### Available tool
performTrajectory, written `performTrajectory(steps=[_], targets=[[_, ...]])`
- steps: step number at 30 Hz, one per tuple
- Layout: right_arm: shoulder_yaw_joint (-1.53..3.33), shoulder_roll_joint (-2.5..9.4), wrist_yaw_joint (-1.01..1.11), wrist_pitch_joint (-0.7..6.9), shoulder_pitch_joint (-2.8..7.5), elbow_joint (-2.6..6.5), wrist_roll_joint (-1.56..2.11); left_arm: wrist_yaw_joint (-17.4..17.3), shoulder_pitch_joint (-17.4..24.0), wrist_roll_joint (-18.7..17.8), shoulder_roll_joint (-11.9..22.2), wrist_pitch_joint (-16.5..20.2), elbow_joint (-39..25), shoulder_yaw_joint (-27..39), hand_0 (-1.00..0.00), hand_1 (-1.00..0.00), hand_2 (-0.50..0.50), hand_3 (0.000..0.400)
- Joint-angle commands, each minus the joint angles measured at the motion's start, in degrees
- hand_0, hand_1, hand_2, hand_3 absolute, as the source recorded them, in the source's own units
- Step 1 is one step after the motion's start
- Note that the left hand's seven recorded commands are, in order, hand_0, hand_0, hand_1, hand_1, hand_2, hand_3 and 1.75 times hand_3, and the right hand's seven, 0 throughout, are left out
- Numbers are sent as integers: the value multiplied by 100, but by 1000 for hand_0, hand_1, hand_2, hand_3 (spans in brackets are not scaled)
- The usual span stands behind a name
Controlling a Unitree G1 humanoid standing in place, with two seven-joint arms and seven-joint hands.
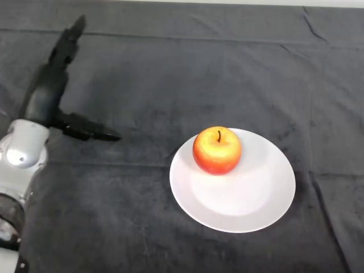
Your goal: Move the apple to the plate
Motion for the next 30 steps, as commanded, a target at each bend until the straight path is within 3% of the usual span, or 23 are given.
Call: performTrajectory(steps=[1,10,30], targets=[[139,225,60,21,401,216,-93,100,264,-138,367,-41,176,210,0,0,0,0],[138,225,61,25,405,208,-91,157,823,-612,608,50,224,872,0,0,0,0],[136,225,64,34,413,192,-88,5,1504,-2535,758,893,295,2999,0,0,0,0]])
